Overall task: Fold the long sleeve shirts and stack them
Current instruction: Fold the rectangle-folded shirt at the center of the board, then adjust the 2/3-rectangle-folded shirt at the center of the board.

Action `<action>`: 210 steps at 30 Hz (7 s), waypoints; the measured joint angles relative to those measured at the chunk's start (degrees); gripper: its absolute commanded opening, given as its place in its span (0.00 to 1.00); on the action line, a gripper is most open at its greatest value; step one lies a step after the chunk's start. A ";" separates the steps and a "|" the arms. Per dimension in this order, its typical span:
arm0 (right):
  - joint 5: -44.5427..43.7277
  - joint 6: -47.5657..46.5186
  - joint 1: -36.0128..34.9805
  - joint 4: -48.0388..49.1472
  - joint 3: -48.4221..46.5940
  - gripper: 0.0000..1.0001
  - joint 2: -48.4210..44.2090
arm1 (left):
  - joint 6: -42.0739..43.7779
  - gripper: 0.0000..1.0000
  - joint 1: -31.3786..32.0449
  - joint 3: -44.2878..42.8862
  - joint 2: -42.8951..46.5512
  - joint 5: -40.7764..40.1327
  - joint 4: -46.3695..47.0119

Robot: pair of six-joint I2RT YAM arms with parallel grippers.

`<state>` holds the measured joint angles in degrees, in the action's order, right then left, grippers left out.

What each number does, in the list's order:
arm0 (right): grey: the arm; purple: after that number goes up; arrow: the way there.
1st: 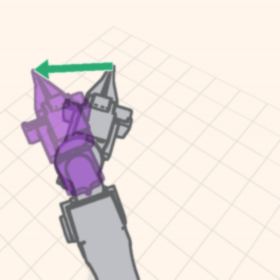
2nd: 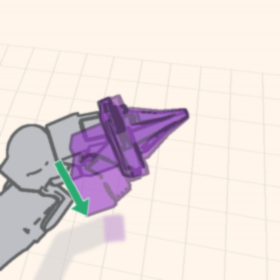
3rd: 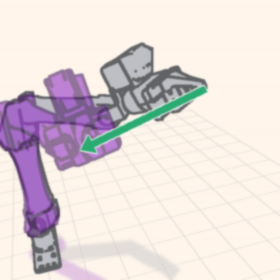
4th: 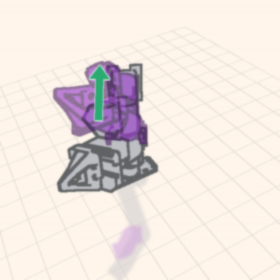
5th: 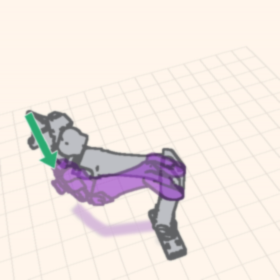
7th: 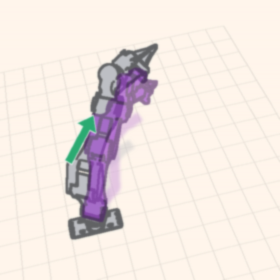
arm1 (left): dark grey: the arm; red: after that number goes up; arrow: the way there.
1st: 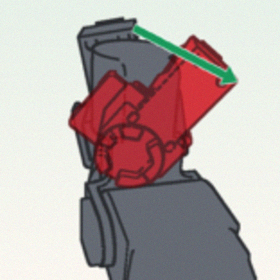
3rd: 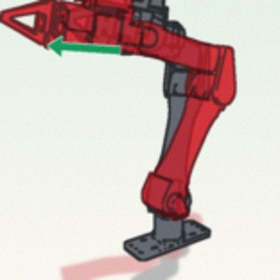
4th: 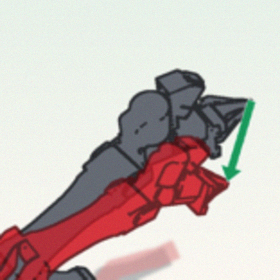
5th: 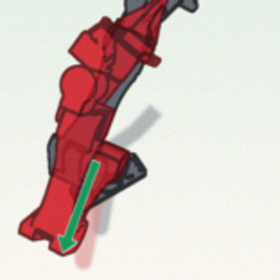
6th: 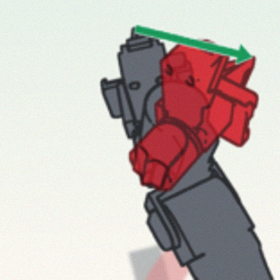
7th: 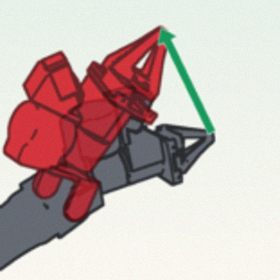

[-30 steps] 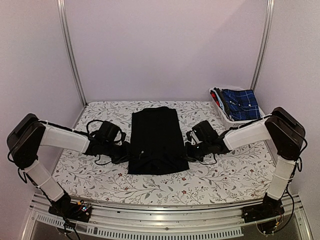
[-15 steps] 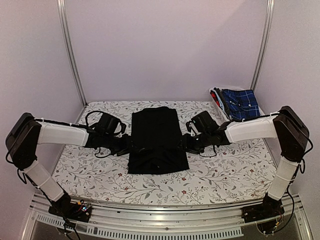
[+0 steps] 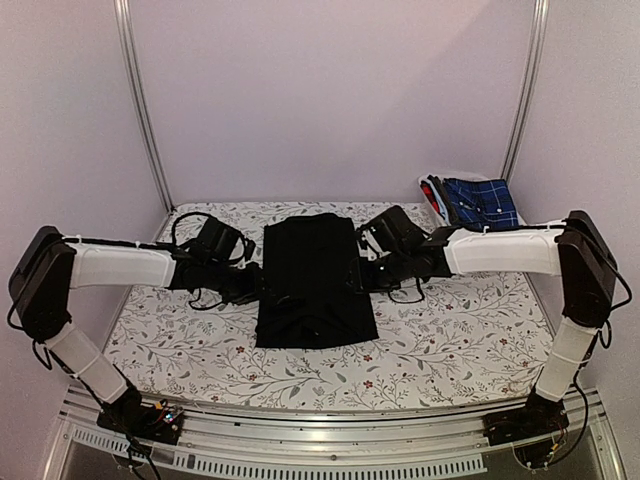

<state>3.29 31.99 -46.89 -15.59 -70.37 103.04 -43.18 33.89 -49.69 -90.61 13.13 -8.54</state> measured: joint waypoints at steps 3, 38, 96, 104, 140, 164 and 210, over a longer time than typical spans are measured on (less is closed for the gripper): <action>0.07 -1.46 -0.87 -1.01 -2.73 0.29 2.27 | -0.76 0.19 2.10 1.90 2.05 -0.20 -0.42; 2.95 -6.51 -1.64 -3.65 -15.04 0.19 17.03 | 1.31 0.14 -2.01 -12.44 -19.15 1.92 2.32; -2.97 -7.43 -6.19 3.43 15.28 0.51 -6.69 | -4.48 0.44 4.96 11.28 4.52 2.27 2.29; -3.67 -7.32 -6.40 4.48 13.18 0.29 -0.98 | -5.18 0.32 5.38 11.28 2.32 2.27 3.74; -7.72 -9.81 4.26 -5.27 -8.83 0.32 6.95 | 0.66 0.52 -7.67 -8.13 -6.97 3.69 3.30; 6.08 -8.07 -6.75 1.97 3.67 0.13 1.64 | -4.61 0.16 3.19 8.09 -0.46 1.99 0.52; 8.74 -13.29 10.27 3.52 -9.57 0.37 11.63 | -0.37 0.42 -10.03 -10.71 -13.90 6.45 5.44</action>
<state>12.03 18.70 -36.62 -12.08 -79.94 114.67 -43.55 23.86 -60.40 -104.51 19.57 -3.09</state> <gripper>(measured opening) 0.348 0.414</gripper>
